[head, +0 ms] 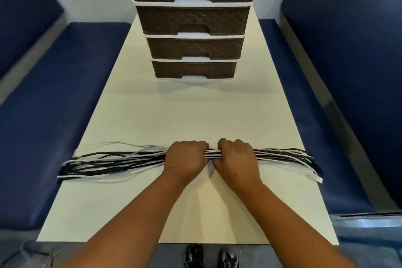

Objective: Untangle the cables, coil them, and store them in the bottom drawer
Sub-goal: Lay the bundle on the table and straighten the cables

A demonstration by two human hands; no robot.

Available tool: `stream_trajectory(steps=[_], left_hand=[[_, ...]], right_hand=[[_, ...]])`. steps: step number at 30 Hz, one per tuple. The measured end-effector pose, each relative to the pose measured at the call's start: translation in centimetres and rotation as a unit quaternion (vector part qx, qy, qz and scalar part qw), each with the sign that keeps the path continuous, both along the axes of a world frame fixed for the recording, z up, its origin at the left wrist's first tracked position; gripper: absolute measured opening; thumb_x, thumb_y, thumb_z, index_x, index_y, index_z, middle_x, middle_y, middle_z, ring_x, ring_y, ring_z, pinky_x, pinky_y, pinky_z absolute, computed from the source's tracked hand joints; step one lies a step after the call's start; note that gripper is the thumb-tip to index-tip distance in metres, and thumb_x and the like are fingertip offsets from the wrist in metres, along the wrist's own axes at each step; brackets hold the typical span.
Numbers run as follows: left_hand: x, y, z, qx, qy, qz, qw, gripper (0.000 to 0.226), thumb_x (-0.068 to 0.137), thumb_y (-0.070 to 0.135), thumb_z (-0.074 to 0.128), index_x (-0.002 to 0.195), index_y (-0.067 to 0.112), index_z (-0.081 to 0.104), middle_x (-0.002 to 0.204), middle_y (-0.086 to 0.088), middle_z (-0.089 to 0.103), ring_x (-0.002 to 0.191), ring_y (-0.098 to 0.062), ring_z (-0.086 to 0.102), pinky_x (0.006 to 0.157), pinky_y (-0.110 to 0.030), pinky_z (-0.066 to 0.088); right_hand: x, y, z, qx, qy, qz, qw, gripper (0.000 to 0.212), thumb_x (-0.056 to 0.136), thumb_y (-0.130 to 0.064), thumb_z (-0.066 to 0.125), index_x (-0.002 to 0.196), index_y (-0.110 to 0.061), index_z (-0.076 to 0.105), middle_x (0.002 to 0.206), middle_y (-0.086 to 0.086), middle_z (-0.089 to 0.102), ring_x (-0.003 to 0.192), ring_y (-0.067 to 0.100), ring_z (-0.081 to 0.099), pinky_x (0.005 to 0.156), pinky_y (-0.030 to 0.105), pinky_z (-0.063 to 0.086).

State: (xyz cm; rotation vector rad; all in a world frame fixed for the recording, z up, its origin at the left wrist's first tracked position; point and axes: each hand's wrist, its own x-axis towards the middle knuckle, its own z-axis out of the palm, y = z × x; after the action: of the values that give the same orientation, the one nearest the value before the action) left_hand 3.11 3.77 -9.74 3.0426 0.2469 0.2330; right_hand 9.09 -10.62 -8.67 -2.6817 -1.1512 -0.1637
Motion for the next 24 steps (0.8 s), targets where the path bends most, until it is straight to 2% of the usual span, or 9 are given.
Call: stream_trajectory(steps=[2, 4, 7, 10, 16, 20, 24], left_hand=[[-0.1, 0.1, 0.2, -0.005, 0.004, -0.008, 1.0, 0.024, 0.088, 0.042, 0.052, 0.094, 0.025, 0.068, 0.079, -0.001, 0.069, 0.071, -0.026, 0.065, 0.058, -0.03, 0.033], [-0.4, 0.2, 0.5, 0.019, -0.013, -0.033, 0.999, 0.02, 0.08, 0.038, 0.059, 0.076, 0.019, 0.066, 0.061, -0.003, 0.064, 0.052, -0.027, 0.06, 0.051, -0.027, 0.029], [-1.4, 0.9, 0.8, 0.049, -0.014, -0.03, 0.998, 0.021, 0.069, 0.035, 0.071, 0.063, 0.018, 0.06, 0.048, 0.0, 0.055, 0.038, -0.024, 0.051, 0.046, -0.022, 0.025], [-2.8, 2.9, 0.9, 0.064, -0.016, -0.011, 0.998, 0.023, 0.065, 0.033, 0.08, 0.066, 0.018, 0.062, 0.05, 0.0, 0.056, 0.041, -0.025, 0.053, 0.045, -0.023, 0.03], [-5.9, 6.4, 2.0, 0.09, 0.009, 0.015, 0.996, 0.028, 0.061, 0.036, 0.088, 0.072, 0.021, 0.067, 0.054, 0.002, 0.062, 0.045, -0.025, 0.06, 0.043, -0.021, 0.037], [-7.6, 7.9, 1.8, 0.111, 0.032, 0.046, 0.992, 0.024, 0.08, 0.04, 0.075, 0.075, 0.018, 0.064, 0.061, -0.001, 0.066, 0.052, -0.029, 0.062, 0.047, -0.026, 0.038], [-8.5, 8.3, 2.0, 0.075, 0.057, 0.128, 0.987, 0.029, 0.095, 0.044, 0.052, 0.098, 0.018, 0.066, 0.092, -0.004, 0.072, 0.083, -0.031, 0.065, 0.063, -0.033, 0.036]], right_hand=[[0.7, -0.2, -0.5, -0.005, 0.006, 0.009, 1.0, 0.026, 0.064, -0.027, 0.073, 0.066, -0.016, 0.049, 0.05, 0.001, 0.051, 0.044, 0.026, 0.046, 0.049, 0.027, 0.024], [0.8, -0.3, -0.9, -0.008, -0.002, 0.023, 1.0, 0.034, 0.063, -0.028, 0.08, 0.06, -0.016, 0.048, 0.045, 0.002, 0.05, 0.039, 0.026, 0.044, 0.047, 0.025, 0.021], [0.8, 0.0, -1.3, -0.012, -0.014, 0.018, 1.0, 0.034, 0.073, -0.03, 0.078, 0.057, -0.016, 0.052, 0.043, 0.003, 0.051, 0.037, 0.028, 0.044, 0.046, 0.025, 0.022], [0.7, -0.1, -1.1, -0.005, -0.024, 0.004, 1.0, 0.034, 0.081, -0.03, 0.073, 0.056, -0.018, 0.053, 0.042, 0.002, 0.05, 0.037, 0.028, 0.044, 0.046, 0.024, 0.02], [0.7, -0.3, -1.0, -0.024, -0.004, 0.01, 1.0, 0.031, 0.073, -0.023, 0.079, 0.056, -0.019, 0.054, 0.041, 0.0, 0.05, 0.037, 0.027, 0.044, 0.046, 0.024, 0.017], [0.7, -0.3, -1.0, -0.022, -0.006, 0.016, 1.0, 0.029, 0.073, -0.022, 0.079, 0.056, -0.02, 0.055, 0.042, 0.0, 0.051, 0.037, 0.027, 0.045, 0.046, 0.023, 0.018], [0.8, -0.4, -1.2, -0.025, 0.002, 0.02, 0.999, 0.029, 0.069, -0.021, 0.08, 0.056, -0.02, 0.054, 0.041, -0.001, 0.049, 0.036, 0.026, 0.044, 0.045, 0.023, 0.017]])
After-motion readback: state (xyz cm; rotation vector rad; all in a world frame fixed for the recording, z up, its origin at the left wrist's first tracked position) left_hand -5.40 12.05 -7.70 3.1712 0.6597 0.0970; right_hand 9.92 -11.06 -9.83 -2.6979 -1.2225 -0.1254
